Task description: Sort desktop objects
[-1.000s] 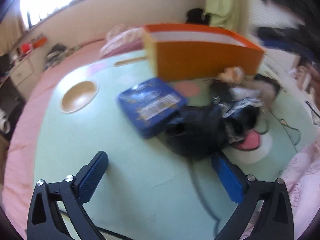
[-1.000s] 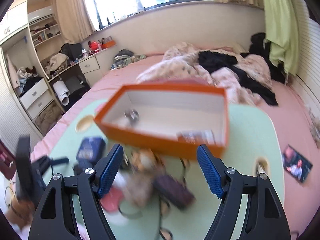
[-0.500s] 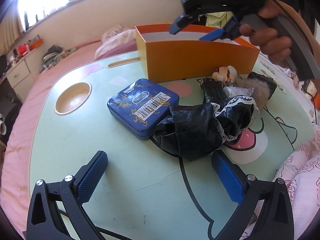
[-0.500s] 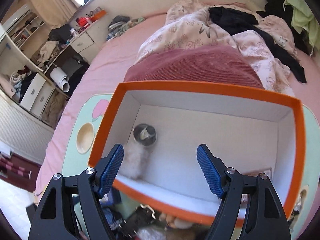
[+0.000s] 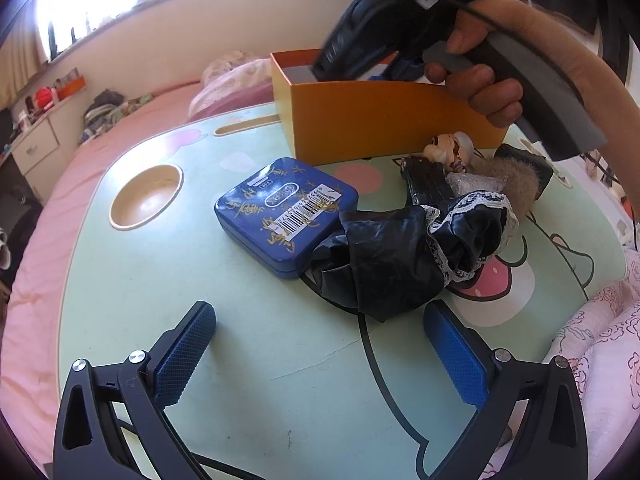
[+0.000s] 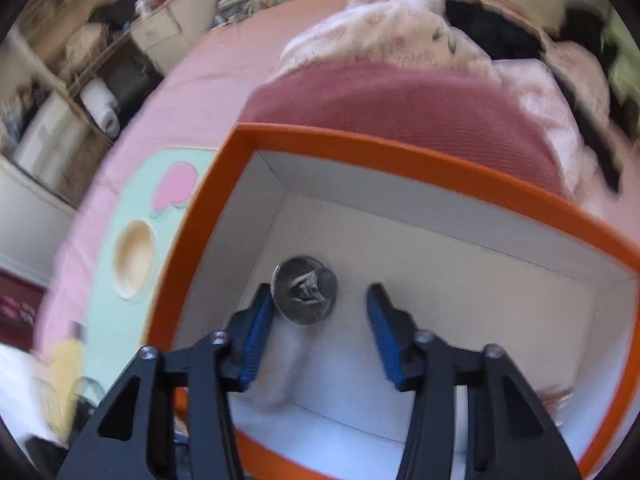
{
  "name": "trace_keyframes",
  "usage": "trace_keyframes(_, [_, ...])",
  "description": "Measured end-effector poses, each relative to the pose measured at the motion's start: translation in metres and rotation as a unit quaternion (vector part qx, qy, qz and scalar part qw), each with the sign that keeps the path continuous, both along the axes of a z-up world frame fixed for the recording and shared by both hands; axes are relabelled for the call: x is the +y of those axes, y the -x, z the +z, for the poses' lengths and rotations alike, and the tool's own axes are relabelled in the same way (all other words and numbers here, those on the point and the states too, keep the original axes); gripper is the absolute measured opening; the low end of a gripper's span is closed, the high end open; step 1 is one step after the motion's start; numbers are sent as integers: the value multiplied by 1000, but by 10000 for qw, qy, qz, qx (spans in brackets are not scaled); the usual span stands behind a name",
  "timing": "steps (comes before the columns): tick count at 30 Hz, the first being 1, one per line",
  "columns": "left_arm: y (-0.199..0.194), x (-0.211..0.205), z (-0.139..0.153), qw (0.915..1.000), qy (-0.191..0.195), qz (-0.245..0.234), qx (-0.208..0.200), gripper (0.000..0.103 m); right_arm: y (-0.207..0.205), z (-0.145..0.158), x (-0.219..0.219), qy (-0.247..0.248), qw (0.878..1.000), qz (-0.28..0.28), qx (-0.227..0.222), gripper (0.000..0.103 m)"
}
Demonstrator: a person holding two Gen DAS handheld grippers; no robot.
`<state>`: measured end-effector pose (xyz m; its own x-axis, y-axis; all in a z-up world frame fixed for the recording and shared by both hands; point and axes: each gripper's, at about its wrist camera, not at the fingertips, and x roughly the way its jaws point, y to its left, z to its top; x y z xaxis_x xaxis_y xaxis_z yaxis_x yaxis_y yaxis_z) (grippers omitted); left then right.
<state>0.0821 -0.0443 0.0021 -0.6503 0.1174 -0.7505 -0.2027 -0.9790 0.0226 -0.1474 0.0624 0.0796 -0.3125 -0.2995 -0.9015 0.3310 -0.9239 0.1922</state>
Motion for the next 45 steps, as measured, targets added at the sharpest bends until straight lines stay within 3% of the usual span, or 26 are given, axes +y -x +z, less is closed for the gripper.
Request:
trace_keyframes(1, [0, 0, 0, 10000, 0, -3, -1, 103, -2, 0, -3, -232, 9996, 4, 147, 32])
trace_keyframes(4, [0, 0, 0, 10000, -3, -3, 6, 103, -9, 0, -5, -309, 9988, 87, 366, 31])
trace_keyframes(7, [0, -1, 0, 10000, -9, -7, 10, 103, -12, 3, 6, 242, 9992, 1, 320, 31])
trace_keyframes(12, [0, 0, -1, 10000, -9, -4, 9, 103, -39, 41, 34, 823, 9891, -250, 1193, 31])
trace_keyframes(15, [0, 0, 0, 10000, -5, -1, 8, 103, -59, 61, 57, 1271, 9807, -281, 1457, 31])
trace_keyframes(19, [0, 0, -1, 10000, -8, -3, 11, 103, -90, 67, 71, 1654, 9760, 17, 1419, 31])
trace_keyframes(22, [0, 0, -1, 10000, -5, -5, 10, 103, -107, 50, 74, 1739, 9785, 274, 1071, 32])
trace_keyframes(27, [0, -1, -1, 10000, -5, -5, 13, 103, -111, 26, 79, 1854, 9792, 191, 801, 32])
trace_keyframes(29, [0, -1, -1, 10000, -3, -2, 15, 103, -108, 24, 87, 1962, 9775, -85, 773, 36])
trace_keyframes(30, [0, 0, -1, 10000, -4, 6, 18, 103, -108, 24, 91, 2106, 9742, -166, 791, 42])
trace_keyframes(31, [-1, 0, -1, 10000, -5, 13, 21, 103, -108, 26, 97, 2335, 9689, -214, 790, 56])
trace_keyframes(33, [-1, 1, 0, 10000, -3, 26, 25, 103, -113, 29, 113, 2651, 9587, -405, 944, 69])
trace_keyframes(35, [-1, 2, 0, 10000, -2, 28, 27, 103, -121, 32, 125, 2613, 9562, -507, 1214, 70])
trace_keyframes(40, [-2, -1, 0, 9999, -32, 156, 49, 103, -151, 30, 144, 1930, 9665, -399, 1644, 70])
trace_keyframes(45, [-5, -7, 12, 9989, -358, 153, 250, 103, -179, 2, 150, 1207, 9804, -290, 1528, 70])
